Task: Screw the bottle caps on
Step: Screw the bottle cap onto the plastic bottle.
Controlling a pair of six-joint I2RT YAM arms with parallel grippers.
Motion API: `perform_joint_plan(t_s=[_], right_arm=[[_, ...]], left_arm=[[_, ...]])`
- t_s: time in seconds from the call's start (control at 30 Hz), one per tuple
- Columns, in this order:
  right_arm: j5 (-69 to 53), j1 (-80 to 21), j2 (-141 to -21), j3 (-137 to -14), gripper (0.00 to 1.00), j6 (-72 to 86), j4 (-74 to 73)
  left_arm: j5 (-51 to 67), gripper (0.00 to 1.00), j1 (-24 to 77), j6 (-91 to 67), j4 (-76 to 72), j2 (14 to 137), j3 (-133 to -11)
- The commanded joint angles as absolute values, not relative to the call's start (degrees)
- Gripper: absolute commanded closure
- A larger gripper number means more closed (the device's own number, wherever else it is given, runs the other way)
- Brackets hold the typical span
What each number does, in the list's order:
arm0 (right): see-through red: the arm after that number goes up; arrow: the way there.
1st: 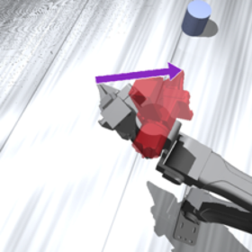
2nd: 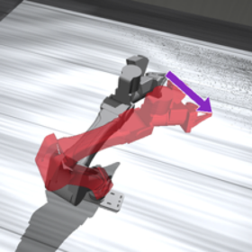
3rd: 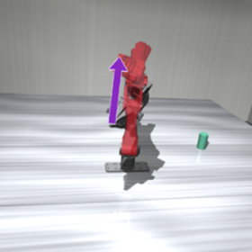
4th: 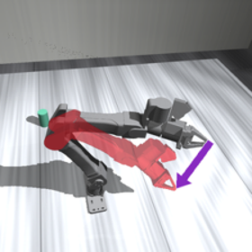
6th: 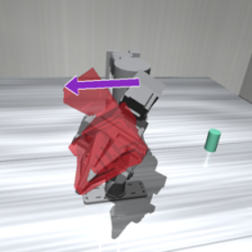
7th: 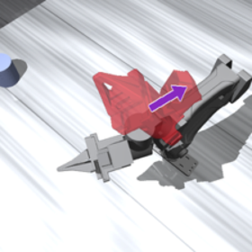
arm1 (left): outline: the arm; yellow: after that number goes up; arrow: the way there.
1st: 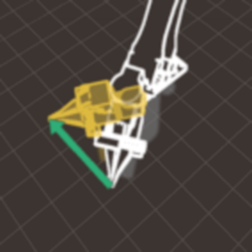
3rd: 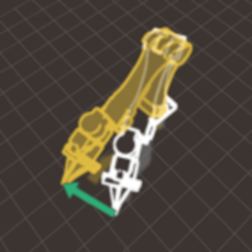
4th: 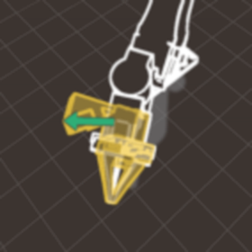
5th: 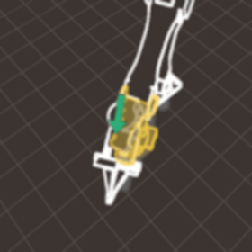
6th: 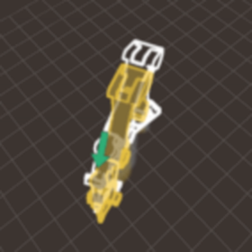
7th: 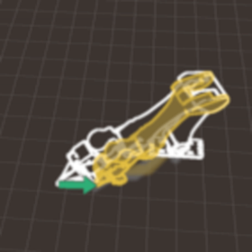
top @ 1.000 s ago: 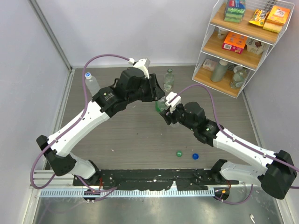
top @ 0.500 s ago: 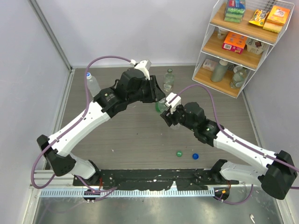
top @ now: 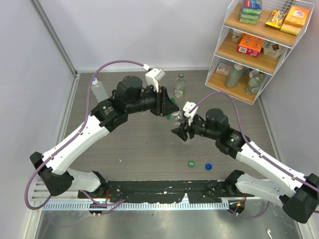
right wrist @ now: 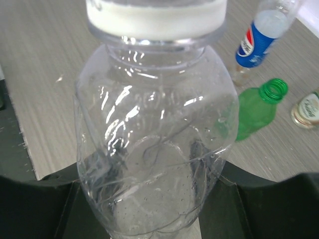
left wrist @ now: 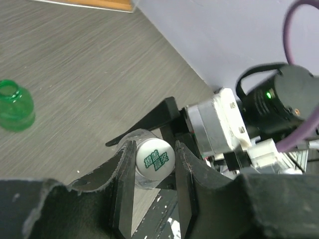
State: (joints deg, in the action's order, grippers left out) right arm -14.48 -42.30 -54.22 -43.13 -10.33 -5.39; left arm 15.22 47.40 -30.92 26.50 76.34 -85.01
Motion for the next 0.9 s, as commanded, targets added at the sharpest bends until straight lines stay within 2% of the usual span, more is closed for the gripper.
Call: perform_joint_plan(t_s=[0.0, 0.27, 0.4, 0.43, 0.53, 0.77, 0.87], right_arm=[[-32.13, -39.47, -53.09, -49.13, 0.99, -11.24, 2.90], [-51.13, -31.04, -56.33, -52.03, 0.99, -10.90, 3.86], [-52.99, -30.32, -57.39, -52.91, 0.99, -11.07, 4.13], [-54.56, -30.24, -57.57, -52.91, 0.99, -11.94, 4.13], [-56.86, -30.32, -57.40, -53.09, 0.99, -13.79, 3.52], [-60.90, -30.23, -55.90, -52.91, 0.99, -17.57, 1.15], [-60.91, -30.23, -55.55, -53.17, 0.99, -18.72, -1.21]], left_arm=[[31.28, 0.74, 48.60, -23.21, 25.13, 76.73, -82.88], [40.69, 0.74, 48.60, -10.12, 29.88, 76.56, -82.80], [40.87, 0.73, 48.60, -4.50, 31.72, 75.32, -81.57], [41.13, 0.68, 48.60, -3.79, 31.90, 75.24, -81.56], [42.01, 0.67, 48.60, -2.55, 33.22, 75.23, -82.18], [44.91, 0.57, 48.60, -2.29, 34.45, 76.73, -83.49], [43.68, 0.40, 48.60, -2.72, 34.63, 76.90, -83.85]])
